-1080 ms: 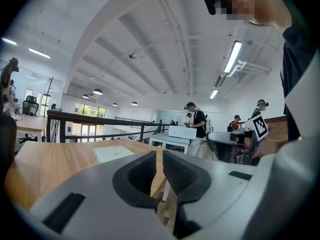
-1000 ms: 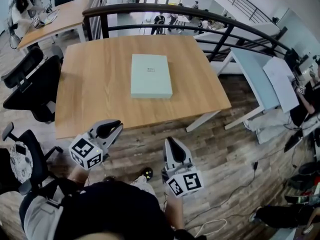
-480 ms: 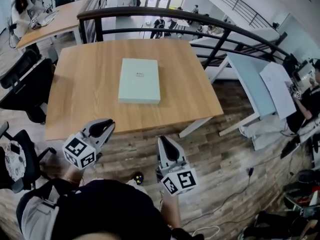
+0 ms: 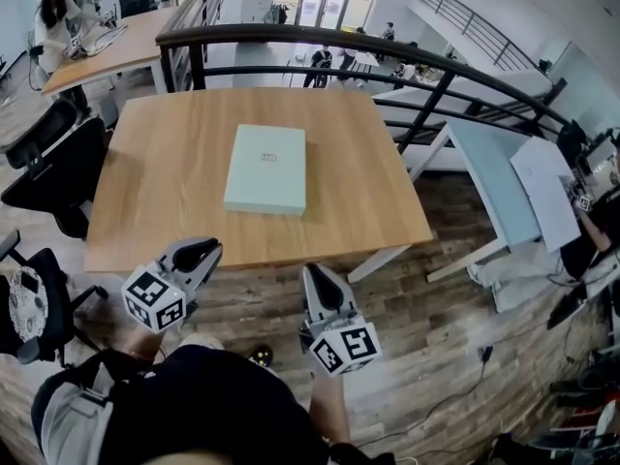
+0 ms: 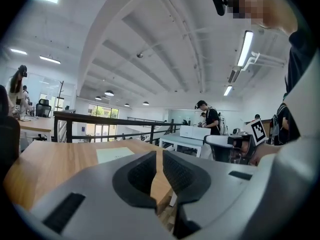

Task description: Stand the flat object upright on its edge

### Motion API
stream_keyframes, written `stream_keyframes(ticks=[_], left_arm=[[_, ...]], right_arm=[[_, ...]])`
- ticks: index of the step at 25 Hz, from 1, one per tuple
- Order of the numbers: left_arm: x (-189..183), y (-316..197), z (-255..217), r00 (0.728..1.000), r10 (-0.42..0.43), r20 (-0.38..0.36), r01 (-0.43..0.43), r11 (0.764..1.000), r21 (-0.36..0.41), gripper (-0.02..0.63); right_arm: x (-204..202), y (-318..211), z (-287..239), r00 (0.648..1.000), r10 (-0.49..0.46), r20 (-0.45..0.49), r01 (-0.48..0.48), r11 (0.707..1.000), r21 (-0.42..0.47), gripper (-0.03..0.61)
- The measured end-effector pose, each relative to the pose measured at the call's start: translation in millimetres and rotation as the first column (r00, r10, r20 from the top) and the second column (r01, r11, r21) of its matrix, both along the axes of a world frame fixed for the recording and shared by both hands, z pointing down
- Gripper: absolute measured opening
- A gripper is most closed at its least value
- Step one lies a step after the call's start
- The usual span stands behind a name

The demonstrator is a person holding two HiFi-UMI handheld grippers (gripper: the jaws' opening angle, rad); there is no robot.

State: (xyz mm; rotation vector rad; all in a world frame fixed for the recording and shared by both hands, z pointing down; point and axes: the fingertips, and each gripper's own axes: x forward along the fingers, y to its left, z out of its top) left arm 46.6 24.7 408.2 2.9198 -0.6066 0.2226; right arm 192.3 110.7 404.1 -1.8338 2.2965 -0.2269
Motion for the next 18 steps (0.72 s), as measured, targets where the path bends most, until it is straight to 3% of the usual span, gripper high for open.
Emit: stream_keyframes(ticks=[13, 18], left_arm=[[-3.2, -37.0, 14.1, 0.995, -0.097, 0.033, 0.098, 0.995, -0.002, 0.049], [20.8, -69.9, 16.4, 0.995, -0.096, 0.004, 0.096, 0.995, 0.004, 0.049]], right_arm=[[12.7, -50.6, 13.2, 0.996, -0.088, 0.019, 0.088, 0.996, -0.02, 0.034], [31.7, -78.4, 12.0, 0.997, -0.075, 0.016, 0.076, 0.997, -0.015, 0.034]])
